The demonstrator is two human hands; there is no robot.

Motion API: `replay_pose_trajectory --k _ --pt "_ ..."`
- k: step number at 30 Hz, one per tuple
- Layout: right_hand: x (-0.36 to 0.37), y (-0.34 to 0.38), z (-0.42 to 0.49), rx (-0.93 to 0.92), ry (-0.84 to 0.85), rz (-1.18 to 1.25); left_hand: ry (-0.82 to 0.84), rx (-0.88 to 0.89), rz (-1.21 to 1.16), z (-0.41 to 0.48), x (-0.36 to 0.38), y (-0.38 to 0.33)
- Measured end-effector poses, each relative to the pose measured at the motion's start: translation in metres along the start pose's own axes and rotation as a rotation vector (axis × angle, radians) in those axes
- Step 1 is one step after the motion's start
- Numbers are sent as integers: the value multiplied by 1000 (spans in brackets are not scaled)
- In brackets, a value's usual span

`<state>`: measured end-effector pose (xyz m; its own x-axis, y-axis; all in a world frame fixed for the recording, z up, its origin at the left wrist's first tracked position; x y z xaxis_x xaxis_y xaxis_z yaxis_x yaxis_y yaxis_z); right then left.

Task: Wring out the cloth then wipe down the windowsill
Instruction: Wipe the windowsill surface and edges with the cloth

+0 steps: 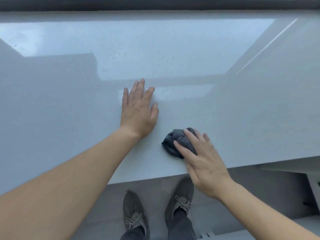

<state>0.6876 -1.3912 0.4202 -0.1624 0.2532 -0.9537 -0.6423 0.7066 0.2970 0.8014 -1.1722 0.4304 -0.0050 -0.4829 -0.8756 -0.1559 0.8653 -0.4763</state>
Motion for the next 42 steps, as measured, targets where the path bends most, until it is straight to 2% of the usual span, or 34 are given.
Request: replay_pose_trajectory --k 1,2,5,7,8,11,13,15,18,19,20,23,25,27,30,31,32,33,35,37,39,42 --pt "-5 -23 3 -26 8 -14 -8 -29 8 10 4 -5" --pt "-10 -48 8 25 -16 -27 -15 -63 17 20 7 -8" --pt "-30 -116 45 432 -153 -16 -19 -182 46 40 17 -15" --pt "-31 -121 71 572 -187 -4 -10 -218 115 43 23 -17" --pt "-26 -112 79 522 -166 -15 0 -220 149 42 24 -18" --pt "-12 -86 82 88 -44 -19 7 -228 199 42 25 -20" --pt "-19 -108 87 -71 40 -29 10 -232 210 43 25 -21" --pt "-34 -152 107 24 6 -39 10 -235 215 43 25 -23" --pt "-52 -197 150 418 -109 22 12 -243 228 43 26 -23" --pt "-51 -194 161 464 -130 19 12 -246 231 44 27 -23" --pt "-46 -183 168 427 -132 14 12 -248 232 44 27 -23" --pt "-27 -139 165 20 -53 24 -1 -253 246 44 28 -24" --pt "-28 -145 166 -119 17 10 -3 -255 255 45 27 -25" --pt "-39 -182 186 -37 9 -20 -3 -257 266 44 27 -25" --pt "-58 -229 223 353 -72 27 2 -252 262 44 26 -25" --pt "-59 -229 232 427 -99 29 2 -252 260 44 26 -25" --pt "-56 -220 237 425 -113 16 2 -252 264 45 26 -24" --pt "-51 -207 239 345 -109 10 2 -250 266 45 26 -24" --pt "-39 -182 231 63 -42 11 -2 -239 258 45 26 -24" --pt "-39 -184 226 -115 63 0 -3 -231 247 44 25 -24" --pt "-49 -216 242 -86 60 -21 -13 -226 225 46 24 -25" --pt "-67 -267 275 267 -40 -27 -56 -174 171 65 18 -27"
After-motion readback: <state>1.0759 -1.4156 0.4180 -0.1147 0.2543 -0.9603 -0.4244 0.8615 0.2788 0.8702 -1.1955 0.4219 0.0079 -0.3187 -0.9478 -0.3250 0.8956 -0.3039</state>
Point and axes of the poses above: each hand's wrist, its own z-axis towards the middle knuckle, its own x-axis out of the palm, y = z × x, the point moved 2 cm from there along z, towards the middle knuckle, and after that the axes turned 11 degrees about -x, right-handed, at the moved point
